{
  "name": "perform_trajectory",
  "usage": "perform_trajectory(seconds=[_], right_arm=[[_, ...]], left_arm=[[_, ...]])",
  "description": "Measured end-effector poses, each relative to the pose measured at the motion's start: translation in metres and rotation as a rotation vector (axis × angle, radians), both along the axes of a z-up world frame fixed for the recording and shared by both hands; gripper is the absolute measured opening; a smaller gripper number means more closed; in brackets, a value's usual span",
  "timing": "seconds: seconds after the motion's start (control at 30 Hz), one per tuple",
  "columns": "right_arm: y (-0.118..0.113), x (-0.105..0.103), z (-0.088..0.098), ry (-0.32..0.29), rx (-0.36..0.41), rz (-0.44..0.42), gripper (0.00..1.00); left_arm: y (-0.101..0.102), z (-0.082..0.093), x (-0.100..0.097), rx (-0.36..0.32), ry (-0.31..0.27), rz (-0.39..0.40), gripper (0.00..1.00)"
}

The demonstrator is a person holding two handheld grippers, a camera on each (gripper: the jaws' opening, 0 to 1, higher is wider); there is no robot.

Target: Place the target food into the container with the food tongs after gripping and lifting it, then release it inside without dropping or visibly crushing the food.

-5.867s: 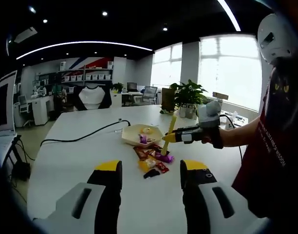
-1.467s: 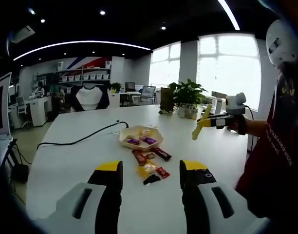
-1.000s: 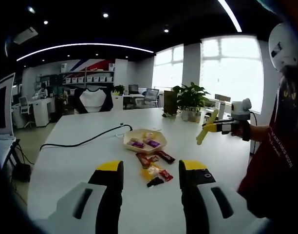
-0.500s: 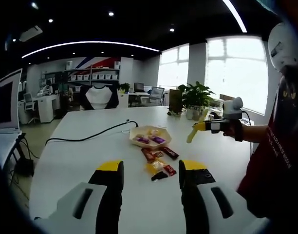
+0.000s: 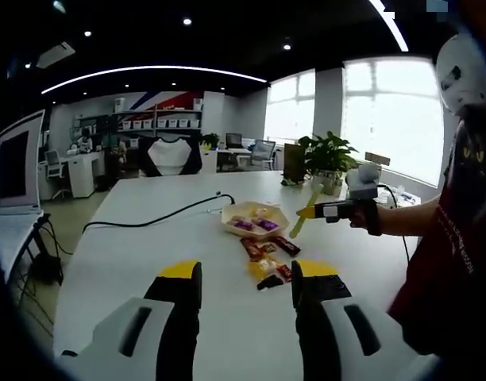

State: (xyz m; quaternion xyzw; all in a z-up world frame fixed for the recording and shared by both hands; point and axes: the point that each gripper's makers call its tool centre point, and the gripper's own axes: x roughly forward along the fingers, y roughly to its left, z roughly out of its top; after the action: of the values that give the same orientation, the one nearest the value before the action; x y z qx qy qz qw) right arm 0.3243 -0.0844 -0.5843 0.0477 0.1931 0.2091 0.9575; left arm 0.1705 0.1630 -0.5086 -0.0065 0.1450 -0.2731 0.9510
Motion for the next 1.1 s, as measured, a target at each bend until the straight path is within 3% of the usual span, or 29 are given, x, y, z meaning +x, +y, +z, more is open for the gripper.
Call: perform_trajectory(seconds=[0.17, 0.33, 0.4, 0.57, 0.83, 1.1], right_arm=[[0.009, 0.007, -0.014, 0.016, -0.020, -0.015, 0.23], [0.013, 0.007, -0.030, 0.031, -0.105, 0.003, 0.23], [0.016, 0.005, -0.029, 0.026, -0.095, 0.011, 0.22], [0.021, 0.001, -0.032, -0.002, -0.223, 0.086, 0.19], [0.009, 0.002, -0.030, 0.058, -0.172, 0.073, 0.15], [-0.007, -0.010, -0.005, 0.023, -0.122, 0.066, 0.16]], left_arm=[[0.001, -0.002, -0.002, 0.001, 0.007, 0.006, 0.48], [0.003, -0.002, -0.003, -0.001, 0.011, 0.014, 0.48], [0.003, -0.002, -0.003, 0.003, 0.013, 0.013, 0.48], [0.004, -0.001, -0.005, 0.001, 0.011, 0.014, 0.48], [0.004, -0.001, -0.008, -0.010, 0.008, 0.019, 0.48], [0.003, -0.001, -0.006, -0.016, 0.005, 0.014, 0.48]])
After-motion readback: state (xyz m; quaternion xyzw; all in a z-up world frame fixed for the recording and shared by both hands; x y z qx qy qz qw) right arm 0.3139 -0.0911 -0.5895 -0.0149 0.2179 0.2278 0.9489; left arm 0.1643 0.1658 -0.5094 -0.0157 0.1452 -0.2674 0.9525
